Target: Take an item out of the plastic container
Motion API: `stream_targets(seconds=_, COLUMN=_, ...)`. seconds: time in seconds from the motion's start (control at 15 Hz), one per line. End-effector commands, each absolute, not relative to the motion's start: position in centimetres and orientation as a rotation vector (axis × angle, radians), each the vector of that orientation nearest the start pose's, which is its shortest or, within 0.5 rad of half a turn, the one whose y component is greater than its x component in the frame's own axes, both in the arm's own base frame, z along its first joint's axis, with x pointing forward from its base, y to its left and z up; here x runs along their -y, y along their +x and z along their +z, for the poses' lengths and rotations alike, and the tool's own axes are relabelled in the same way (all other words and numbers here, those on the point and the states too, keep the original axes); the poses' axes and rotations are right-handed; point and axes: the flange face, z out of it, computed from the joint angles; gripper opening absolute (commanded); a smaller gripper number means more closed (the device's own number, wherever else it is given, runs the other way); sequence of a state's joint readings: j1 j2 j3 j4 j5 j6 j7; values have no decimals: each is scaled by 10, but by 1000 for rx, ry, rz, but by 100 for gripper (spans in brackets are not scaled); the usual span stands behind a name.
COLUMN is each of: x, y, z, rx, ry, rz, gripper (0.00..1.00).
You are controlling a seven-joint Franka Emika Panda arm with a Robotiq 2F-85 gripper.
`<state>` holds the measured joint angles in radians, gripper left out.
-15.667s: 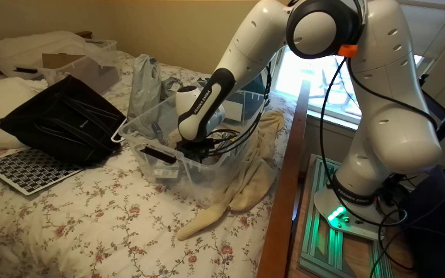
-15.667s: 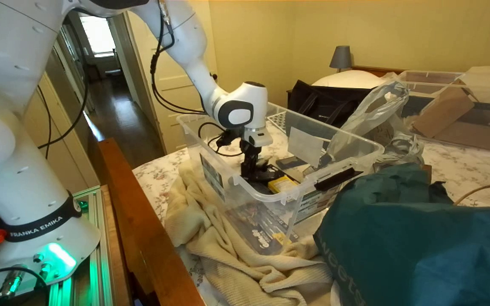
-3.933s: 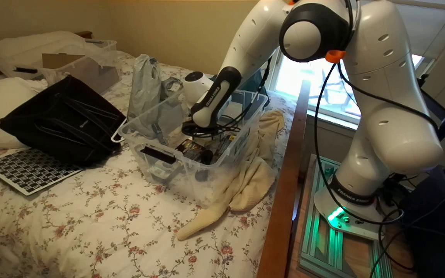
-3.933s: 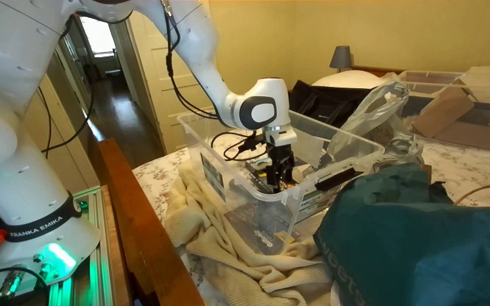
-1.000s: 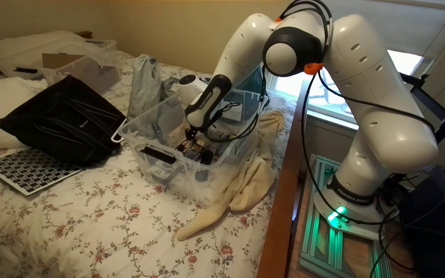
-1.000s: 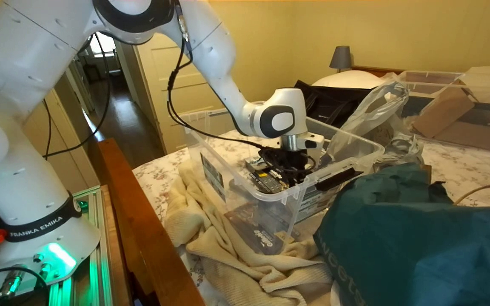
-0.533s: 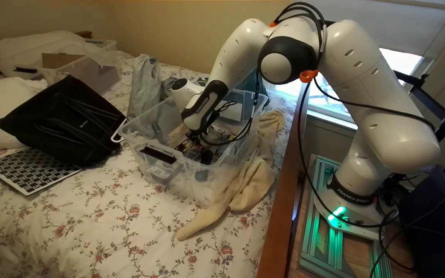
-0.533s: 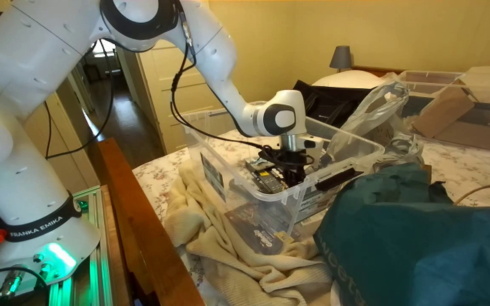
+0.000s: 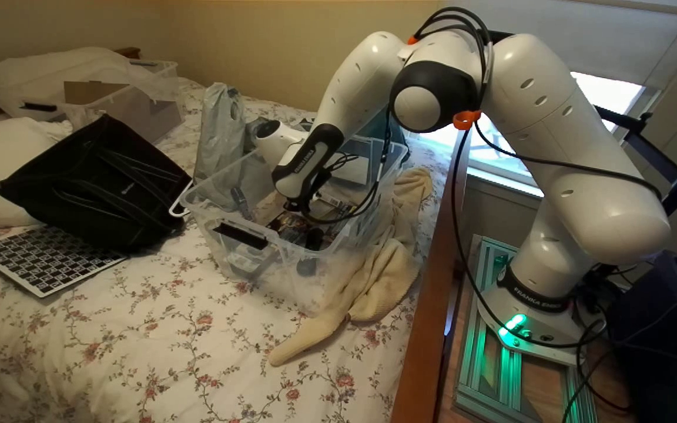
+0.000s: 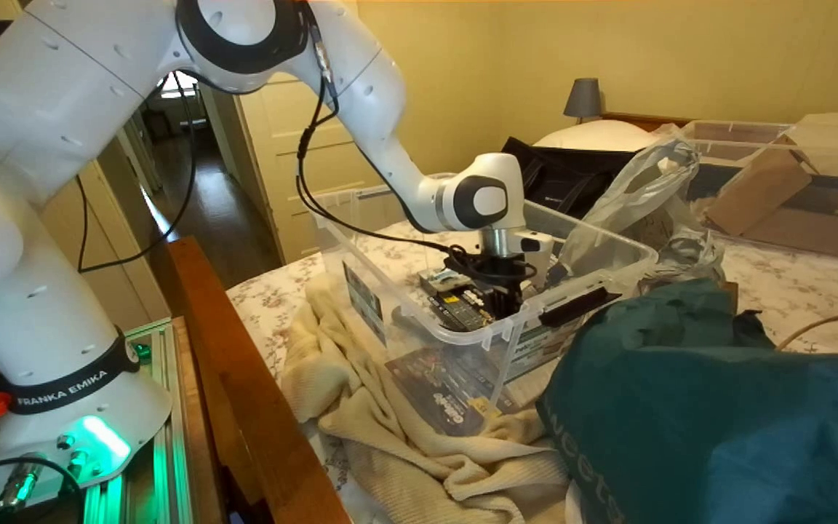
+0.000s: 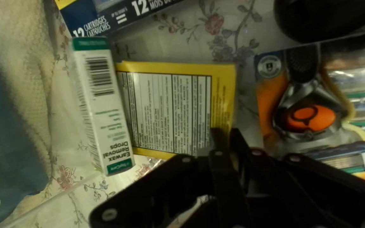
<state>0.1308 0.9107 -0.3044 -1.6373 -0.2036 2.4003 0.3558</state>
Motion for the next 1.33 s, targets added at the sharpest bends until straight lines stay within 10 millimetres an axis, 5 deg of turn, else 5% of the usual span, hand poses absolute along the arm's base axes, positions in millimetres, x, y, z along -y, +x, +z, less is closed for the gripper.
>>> stream_targets(seconds=0.0, x=104, y=661, z=98, rx=-555, ry=-3499, rz=140, gripper=0)
stream_targets(seconds=0.33, x=108, y=659, z=107, rx=-637, ry=-3484, rz=104, gripper=0)
stream_targets(seconds=1.27, x=136, y=629, z=206, rx=-1001, ry=-3316, rz=-185, gripper=0)
